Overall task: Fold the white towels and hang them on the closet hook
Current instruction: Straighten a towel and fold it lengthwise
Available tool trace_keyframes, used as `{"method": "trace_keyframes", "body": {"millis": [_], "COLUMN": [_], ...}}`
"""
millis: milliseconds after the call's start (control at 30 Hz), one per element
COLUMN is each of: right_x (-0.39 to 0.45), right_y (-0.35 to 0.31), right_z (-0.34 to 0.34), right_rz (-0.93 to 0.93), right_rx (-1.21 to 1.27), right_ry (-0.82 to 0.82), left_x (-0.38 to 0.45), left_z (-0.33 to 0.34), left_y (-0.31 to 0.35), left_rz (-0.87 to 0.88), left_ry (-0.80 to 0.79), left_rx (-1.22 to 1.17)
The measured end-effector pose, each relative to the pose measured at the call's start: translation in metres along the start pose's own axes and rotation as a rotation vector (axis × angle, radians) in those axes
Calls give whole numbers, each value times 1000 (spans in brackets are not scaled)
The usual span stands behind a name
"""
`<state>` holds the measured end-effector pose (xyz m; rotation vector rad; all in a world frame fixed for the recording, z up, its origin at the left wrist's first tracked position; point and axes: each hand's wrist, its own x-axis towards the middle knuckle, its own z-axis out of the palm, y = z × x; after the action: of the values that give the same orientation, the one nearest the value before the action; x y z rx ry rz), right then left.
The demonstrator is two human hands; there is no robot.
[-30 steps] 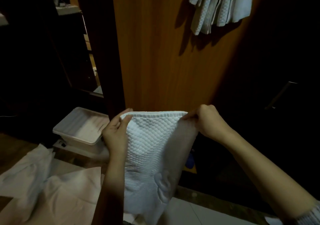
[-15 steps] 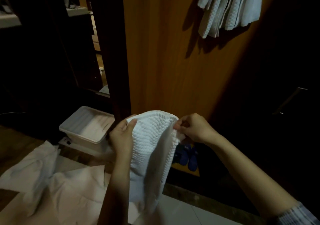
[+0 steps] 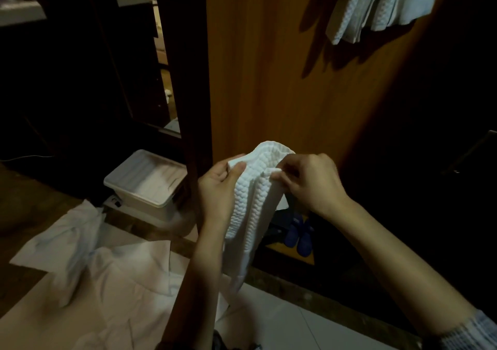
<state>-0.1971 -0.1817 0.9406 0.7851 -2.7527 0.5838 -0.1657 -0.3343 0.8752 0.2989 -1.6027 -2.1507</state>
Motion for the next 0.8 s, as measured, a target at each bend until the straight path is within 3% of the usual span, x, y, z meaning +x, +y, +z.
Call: {"method": "trace_keyframes", "body": {"millis": [100, 200, 267, 400, 633, 800], "right_x": [5, 7, 7, 8, 6, 6], "right_y": [-2, -2, -3, 0, 0, 0], "right_z": [-3, -3, -2, 2, 6, -1], "right_rz": [-253, -399, -361, -314, -290, -217], "right_rx": [-91, 11, 142, 248, 248, 274], "right_ry": [157, 52, -15, 2, 54, 23], "left_x": [-3, -7, -10, -14, -14, -14], "left_z": [5, 10, 12, 16, 6, -1], "left_y": [8, 15, 19, 20, 21, 25], "left_rz": [10, 31, 21, -32, -56, 12], "left_ry": [-37, -64, -92, -158, -287, -462], "left_rx": [-23, -26, -29, -76, -128, 39]}}
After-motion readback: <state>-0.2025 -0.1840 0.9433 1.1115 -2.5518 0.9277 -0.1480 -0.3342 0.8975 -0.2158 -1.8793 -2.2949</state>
